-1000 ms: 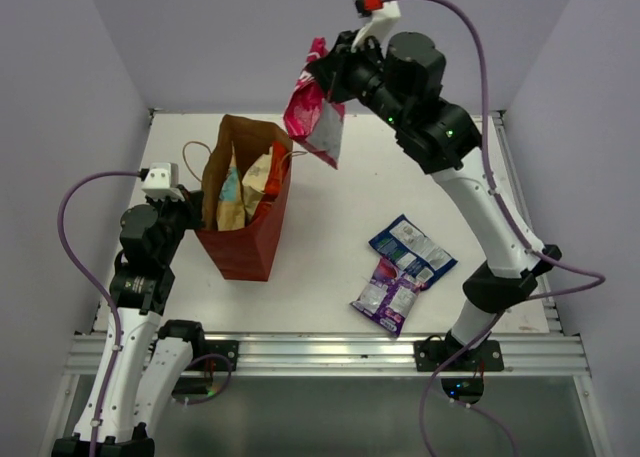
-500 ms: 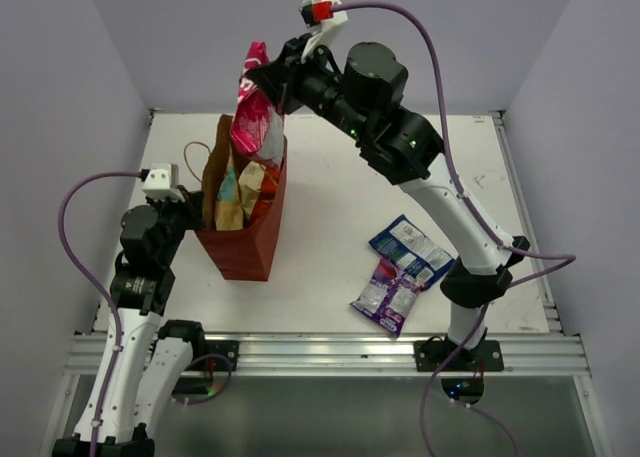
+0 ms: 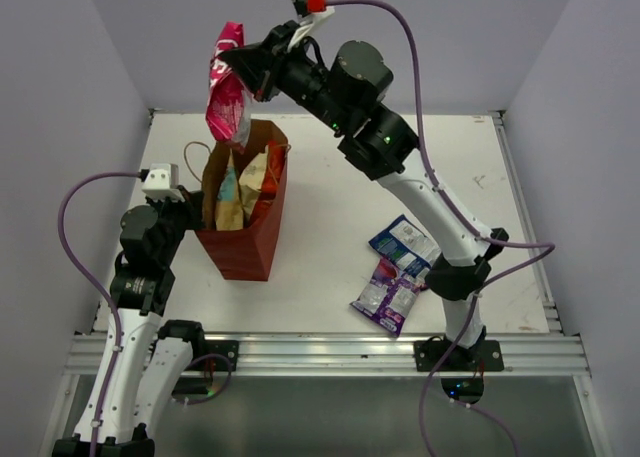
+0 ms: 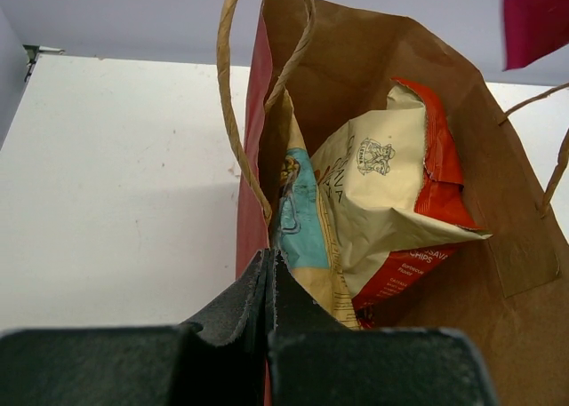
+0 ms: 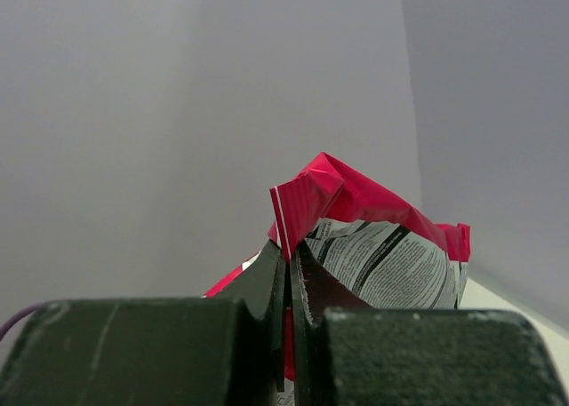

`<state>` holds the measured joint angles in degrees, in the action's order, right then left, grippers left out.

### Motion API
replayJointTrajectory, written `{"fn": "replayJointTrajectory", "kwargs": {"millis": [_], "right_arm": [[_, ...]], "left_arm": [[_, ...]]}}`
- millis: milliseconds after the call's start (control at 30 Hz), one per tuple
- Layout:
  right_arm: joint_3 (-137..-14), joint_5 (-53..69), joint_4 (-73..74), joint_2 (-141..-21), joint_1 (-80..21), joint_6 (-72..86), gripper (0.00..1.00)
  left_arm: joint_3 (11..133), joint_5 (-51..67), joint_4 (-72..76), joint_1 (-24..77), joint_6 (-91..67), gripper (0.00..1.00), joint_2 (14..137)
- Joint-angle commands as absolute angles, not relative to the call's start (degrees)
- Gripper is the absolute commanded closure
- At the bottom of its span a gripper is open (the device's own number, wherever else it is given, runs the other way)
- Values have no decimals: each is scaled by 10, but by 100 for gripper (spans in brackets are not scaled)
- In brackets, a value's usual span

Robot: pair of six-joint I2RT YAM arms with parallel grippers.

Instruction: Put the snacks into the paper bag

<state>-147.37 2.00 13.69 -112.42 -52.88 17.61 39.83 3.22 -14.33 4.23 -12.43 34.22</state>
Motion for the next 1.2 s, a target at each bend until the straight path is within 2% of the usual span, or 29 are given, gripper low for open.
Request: {"fn": "replayJointTrajectory", "kwargs": {"millis": [0,167,300,600,833,1100,1133,1167], "right_arm": [[-1458,40,66,-1123,-531,204,100],[-1384,36,63,-1108,-532,204,100],[-1261,26,42,-1078,-531,206,100],[-1123,45,32,-1073,-532,243,100],[-1113,5,149,-1091,-539,233,100],[-1088,-2,200,-1111,-559,217,100],[-1089,-2,202,-1113,-564,209,68],[-1095,10,201,-1109,-567,193,58]], "left_arm": [[396,36,-124,47,-115,100,337],[396,34,-123,47,-115,100,335],[396,34,-124,48,-115,100,333],[395,34,-123,48,-115,100,330],[395,35,-124,49,-114,100,330],[395,35,-124,49,-114,100,330],[395,36,-124,49,-114,100,330],[394,37,-123,49,-113,100,330]]}}
